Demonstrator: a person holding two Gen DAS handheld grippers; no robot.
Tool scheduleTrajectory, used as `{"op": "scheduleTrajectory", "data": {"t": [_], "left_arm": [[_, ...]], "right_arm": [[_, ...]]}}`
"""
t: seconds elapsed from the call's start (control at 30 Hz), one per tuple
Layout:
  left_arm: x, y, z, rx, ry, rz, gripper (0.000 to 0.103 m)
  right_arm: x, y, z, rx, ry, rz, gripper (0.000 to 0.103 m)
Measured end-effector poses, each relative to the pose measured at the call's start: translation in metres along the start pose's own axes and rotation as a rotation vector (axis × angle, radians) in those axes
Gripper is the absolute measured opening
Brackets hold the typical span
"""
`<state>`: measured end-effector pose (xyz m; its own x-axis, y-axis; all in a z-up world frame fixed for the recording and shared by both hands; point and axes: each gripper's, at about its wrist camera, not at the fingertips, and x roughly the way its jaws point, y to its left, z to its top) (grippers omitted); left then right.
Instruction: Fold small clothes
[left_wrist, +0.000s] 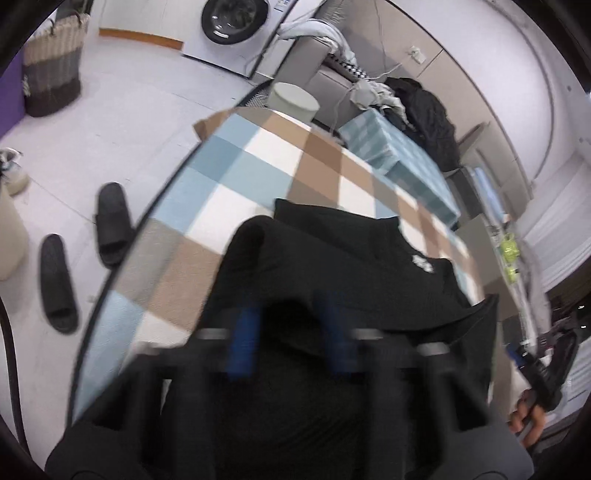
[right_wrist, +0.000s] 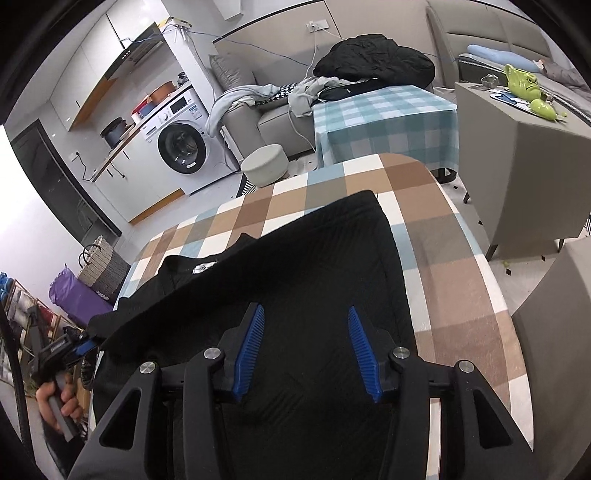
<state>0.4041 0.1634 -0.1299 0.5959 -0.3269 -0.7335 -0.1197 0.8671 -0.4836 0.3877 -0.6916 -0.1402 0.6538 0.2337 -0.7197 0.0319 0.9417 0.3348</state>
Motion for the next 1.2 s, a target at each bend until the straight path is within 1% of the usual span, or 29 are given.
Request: {"op": "scheduleTrajectory", "data": {"t": [0.03, 0.1, 0.17, 0.23, 0.27, 0.3, 0.33, 0.37, 0.4, 0.43, 0.47, 0.57, 0.73, 0.8, 0.83, 0.9, 0.93, 1.03, 1.1, 1.17, 1.2], "left_arm": [[0.002, -0.003, 0.003, 0.005, -0.004, -0.015, 0.003], [-0.002, -0.011, 0.013, 0.012, -0.046, -0.041, 0.003], [-0.011, -0.021, 0.027, 0.019, -0.105, -0.078, 0.003], [-0.017, -0.031, 0.042, 0.020, -0.180, -0.083, 0.003], [-0.019, -0.033, 0.048, 0.012, -0.201, -0.083, 0.005], [-0.019, -0.035, 0.054, -0.008, -0.218, -0.080, 0.009], [-0.018, -0.037, 0.058, -0.013, -0.214, -0.067, 0.026], [-0.017, -0.038, 0.060, -0.012, -0.207, -0.050, 0.056], [-0.018, -0.037, 0.061, -0.015, -0.215, -0.027, 0.069], [-0.021, -0.036, 0.059, -0.017, -0.236, -0.017, 0.078], [-0.023, -0.033, 0.056, -0.013, -0.255, -0.008, 0.078], [-0.024, -0.026, 0.049, -0.001, -0.224, 0.005, 0.078], [-0.020, -0.004, 0.028, 0.034, -0.185, 0.089, 0.078], [-0.011, 0.000, 0.022, 0.056, -0.148, 0.121, 0.078], [-0.007, 0.003, 0.019, 0.063, -0.126, 0.131, 0.078], [-0.001, 0.005, 0.015, 0.070, -0.107, 0.143, 0.078], [0.002, 0.005, 0.014, 0.076, -0.102, 0.148, 0.078], [0.011, 0.002, 0.014, 0.098, -0.092, 0.155, 0.078], [0.015, -0.001, 0.014, 0.114, -0.092, 0.157, 0.078], [0.018, -0.002, 0.015, 0.124, -0.086, 0.163, 0.078], [0.019, -0.003, 0.016, 0.126, -0.083, 0.165, 0.078]], "right_arm": [[-0.003, -0.001, -0.003, 0.002, -0.002, -0.001, 0.049], [-0.006, -0.004, -0.004, 0.009, -0.001, -0.002, 0.049], [-0.008, -0.007, -0.004, 0.015, -0.002, -0.005, 0.049], [-0.010, -0.010, -0.002, 0.017, -0.003, -0.014, 0.049], [-0.009, -0.012, -0.002, 0.023, -0.003, -0.019, 0.049], [-0.010, -0.013, -0.002, 0.028, -0.002, -0.022, 0.049], [-0.010, -0.016, -0.002, 0.036, -0.001, -0.028, 0.049], [-0.010, -0.018, -0.003, 0.040, 0.001, -0.037, 0.049], [-0.010, -0.021, -0.004, 0.043, 0.004, -0.051, 0.049], [-0.010, -0.024, -0.006, 0.043, 0.011, -0.063, 0.049], [-0.010, -0.027, -0.008, 0.043, 0.017, -0.070, 0.049], [-0.007, -0.037, -0.014, 0.051, 0.045, -0.091, 0.049], [0.006, -0.045, -0.017, 0.053, 0.073, -0.090, 0.049], [0.014, -0.045, -0.013, 0.051, 0.071, -0.100, 0.049], [0.018, -0.044, -0.009, 0.047, 0.061, -0.105, 0.049], [0.027, -0.042, 0.000, 0.040, 0.051, -0.125, 0.049], [0.034, -0.040, 0.008, 0.034, 0.046, -0.146, 0.049], [0.050, -0.033, 0.026, 0.000, 0.030, -0.156, 0.049], [0.061, -0.028, 0.038, -0.024, 0.019, -0.185, 0.049], [0.073, -0.026, 0.049, -0.047, 0.015, -0.192, 0.049], [0.077, -0.025, 0.053, -0.062, 0.010, -0.201, 0.039]]}}
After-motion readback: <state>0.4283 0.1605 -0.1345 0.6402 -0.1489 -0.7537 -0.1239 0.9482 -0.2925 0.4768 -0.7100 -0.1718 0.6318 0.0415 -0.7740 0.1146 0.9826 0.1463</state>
